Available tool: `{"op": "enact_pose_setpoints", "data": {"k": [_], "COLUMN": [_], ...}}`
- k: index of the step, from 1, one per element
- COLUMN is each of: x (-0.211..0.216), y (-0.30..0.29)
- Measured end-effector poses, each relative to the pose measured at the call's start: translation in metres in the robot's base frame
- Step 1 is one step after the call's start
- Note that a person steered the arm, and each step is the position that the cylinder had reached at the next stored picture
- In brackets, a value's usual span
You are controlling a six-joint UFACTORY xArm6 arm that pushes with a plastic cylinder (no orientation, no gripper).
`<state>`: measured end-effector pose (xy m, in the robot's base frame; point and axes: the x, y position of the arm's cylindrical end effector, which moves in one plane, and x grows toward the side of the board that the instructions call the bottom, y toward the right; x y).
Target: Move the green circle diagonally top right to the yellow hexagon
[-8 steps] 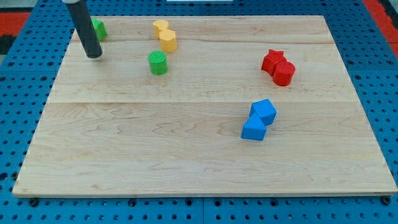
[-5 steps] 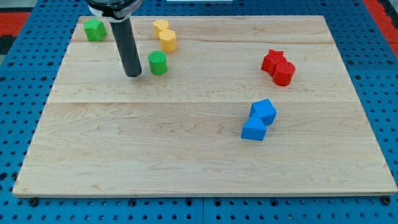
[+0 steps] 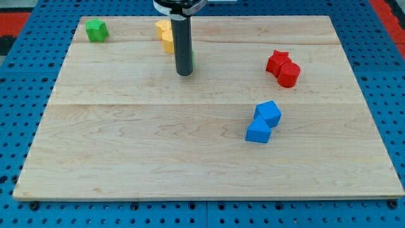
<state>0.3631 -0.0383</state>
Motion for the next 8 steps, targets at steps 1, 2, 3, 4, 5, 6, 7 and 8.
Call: {"op": "enact_pose_setpoints", "data": {"k": [1,2,3,4,5,6,7,8], "x": [-0.005,-0.024,-0.032,-0.038,-0.053,-0.065,-0.071,-0.076], "y": [0.000,0.000,0.000,0.000,0.000,0.000,0.000,0.000]}}
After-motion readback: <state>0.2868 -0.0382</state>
